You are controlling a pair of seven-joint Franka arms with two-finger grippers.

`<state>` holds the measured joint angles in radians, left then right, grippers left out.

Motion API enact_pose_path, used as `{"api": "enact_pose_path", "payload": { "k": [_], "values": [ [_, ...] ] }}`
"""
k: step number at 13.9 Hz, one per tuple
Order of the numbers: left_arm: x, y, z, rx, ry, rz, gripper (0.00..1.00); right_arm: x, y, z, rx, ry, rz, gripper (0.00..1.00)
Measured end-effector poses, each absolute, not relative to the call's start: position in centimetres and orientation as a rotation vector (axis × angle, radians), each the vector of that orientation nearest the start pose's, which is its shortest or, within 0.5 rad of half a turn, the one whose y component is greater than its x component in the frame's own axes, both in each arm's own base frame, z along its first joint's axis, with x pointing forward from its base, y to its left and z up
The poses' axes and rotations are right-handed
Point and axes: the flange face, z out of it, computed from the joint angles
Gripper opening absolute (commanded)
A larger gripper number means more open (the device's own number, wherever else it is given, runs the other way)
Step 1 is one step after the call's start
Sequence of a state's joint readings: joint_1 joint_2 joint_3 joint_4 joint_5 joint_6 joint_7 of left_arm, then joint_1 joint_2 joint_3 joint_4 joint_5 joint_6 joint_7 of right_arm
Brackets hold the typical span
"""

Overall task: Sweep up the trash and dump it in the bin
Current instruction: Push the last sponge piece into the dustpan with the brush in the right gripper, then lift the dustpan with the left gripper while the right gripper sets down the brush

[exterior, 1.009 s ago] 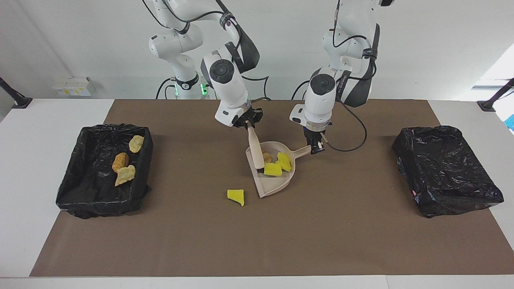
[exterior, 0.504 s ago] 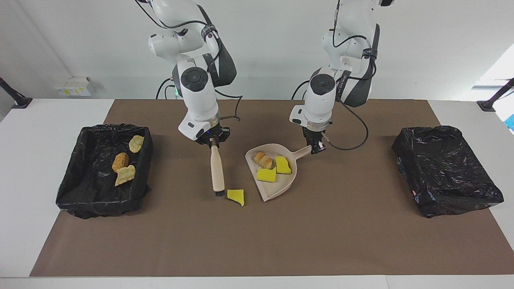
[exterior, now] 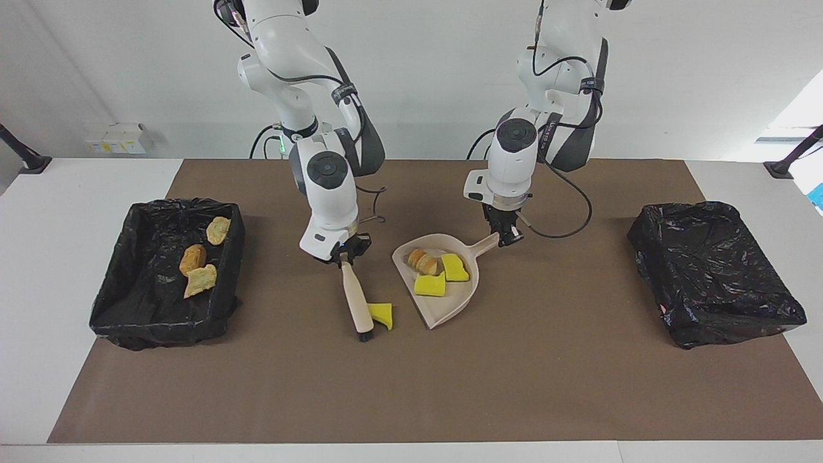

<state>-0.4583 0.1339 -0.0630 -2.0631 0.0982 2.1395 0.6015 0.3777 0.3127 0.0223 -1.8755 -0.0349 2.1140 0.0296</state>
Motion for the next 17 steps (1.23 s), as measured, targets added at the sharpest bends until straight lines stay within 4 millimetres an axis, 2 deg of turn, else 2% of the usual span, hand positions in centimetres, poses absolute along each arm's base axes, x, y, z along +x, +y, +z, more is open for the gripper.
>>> {"api": "enact_pose_path", "payload": {
  "k": [3,4,6,9,11,14,17],
  "values": [
    [49.2,-27.7,36.5,-2.564,1.692,0.094,0.00,53.9,29.2,34.5,-3.028,-0.844,0.128,0.00],
    [49.3,-27.6,36.5,-2.574,1.685,0.094,0.00,53.3,30.1,34.7,-2.992,-0.898,0.133,0.00],
    [49.3,-27.6,36.4,-2.607,1.651,0.094,0.00,53.0,30.6,34.8,-2.909,-0.955,0.144,0.00],
    [49.5,-27.2,36.5,-2.638,1.604,0.092,0.00,53.6,29.6,35.0,-2.876,-0.947,0.140,0.00],
    [50.0,-26.4,36.6,-2.689,1.557,0.088,0.00,54.0,28.6,35.9,-2.885,-0.922,0.125,0.00],
    [50.9,-24.8,36.7,-2.815,1.474,0.077,0.00,54.9,24.7,38.5,-2.912,-0.838,0.143,0.00],
    [51.8,-23.3,37.3,-2.884,1.408,0.052,0.00,54.9,20.8,42.3,-2.943,-0.758,0.148,0.00]
  ]
}}
